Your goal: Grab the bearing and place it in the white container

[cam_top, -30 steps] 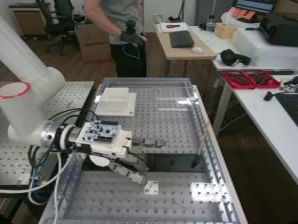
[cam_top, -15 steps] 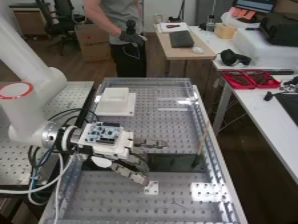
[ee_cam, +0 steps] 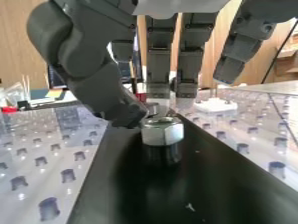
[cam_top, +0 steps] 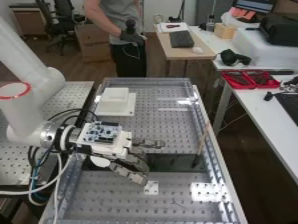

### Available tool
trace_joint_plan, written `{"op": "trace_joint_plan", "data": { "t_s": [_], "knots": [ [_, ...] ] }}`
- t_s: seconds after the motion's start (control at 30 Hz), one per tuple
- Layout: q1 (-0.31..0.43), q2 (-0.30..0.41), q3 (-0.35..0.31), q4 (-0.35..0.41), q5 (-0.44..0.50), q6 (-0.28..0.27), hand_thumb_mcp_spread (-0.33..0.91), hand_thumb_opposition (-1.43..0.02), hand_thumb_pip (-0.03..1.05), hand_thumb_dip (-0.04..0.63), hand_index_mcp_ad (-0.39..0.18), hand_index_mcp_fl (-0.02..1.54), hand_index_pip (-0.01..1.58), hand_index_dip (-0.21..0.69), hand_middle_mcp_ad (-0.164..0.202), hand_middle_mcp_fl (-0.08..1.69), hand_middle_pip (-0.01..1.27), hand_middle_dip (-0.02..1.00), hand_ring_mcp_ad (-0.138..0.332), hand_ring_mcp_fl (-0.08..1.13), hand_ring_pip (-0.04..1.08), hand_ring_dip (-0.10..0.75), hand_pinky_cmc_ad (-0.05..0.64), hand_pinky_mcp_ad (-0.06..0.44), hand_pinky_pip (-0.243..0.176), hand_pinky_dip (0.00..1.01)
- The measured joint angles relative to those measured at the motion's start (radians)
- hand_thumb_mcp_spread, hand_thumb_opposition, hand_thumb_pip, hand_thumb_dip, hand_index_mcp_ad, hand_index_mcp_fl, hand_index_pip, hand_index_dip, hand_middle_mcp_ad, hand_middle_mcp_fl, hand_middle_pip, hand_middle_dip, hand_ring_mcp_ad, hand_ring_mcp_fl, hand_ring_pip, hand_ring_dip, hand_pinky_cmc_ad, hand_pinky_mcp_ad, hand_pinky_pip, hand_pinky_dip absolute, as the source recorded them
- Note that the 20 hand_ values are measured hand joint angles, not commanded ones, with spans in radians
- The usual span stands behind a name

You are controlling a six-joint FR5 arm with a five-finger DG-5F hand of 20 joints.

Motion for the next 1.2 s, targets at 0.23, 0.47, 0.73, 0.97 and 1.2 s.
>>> {"op": "trace_joint_plan", "data": {
  "t_s": [0.23, 0.47, 0.73, 0.97, 1.2],
  "knots": [
    [0.003, 0.001, 0.004, -0.008, 0.001, 0.006, 0.52, -0.86, 0.88, 0.333, -0.138, 0.01, 0.26, -0.188, 0.026, 0.14, 1.09, 0.77, 0.054, 0.12, 0.62, 0.518, 0.401, 0.265, 0.080, 0.20],
    [0.003, 0.001, 0.006, -0.018, 0.001, 0.001, 0.51, -0.86, 0.91, 0.333, -0.136, 0.01, 0.26, -0.188, 0.017, 0.08, 1.09, 0.78, 0.051, 0.07, 0.62, 0.506, 0.401, 0.264, 0.065, 0.22],
    [0.001, 0.002, 0.000, -0.013, -0.003, 0.000, 0.50, -0.86, 0.91, 0.333, -0.138, 0.01, 0.26, -0.188, 0.023, 0.03, 1.09, 0.78, 0.052, 0.02, 0.64, 0.494, 0.401, 0.262, 0.035, 0.23],
    [0.002, 0.012, -0.018, 0.011, 0.001, 0.002, 0.50, -0.86, 0.91, 0.333, -0.138, 0.01, 0.26, -0.188, 0.024, 0.01, 1.08, 0.75, 0.051, 0.02, 0.64, 0.494, 0.391, 0.264, 0.035, 0.23],
    [0.007, 0.020, -0.035, 0.046, 0.018, 0.010, 0.50, -0.85, 0.91, 0.333, -0.138, 0.01, 0.26, -0.188, 0.024, 0.01, 1.08, 0.75, 0.054, 0.02, 0.64, 0.497, 0.387, 0.264, 0.037, 0.23]
  ]
}}
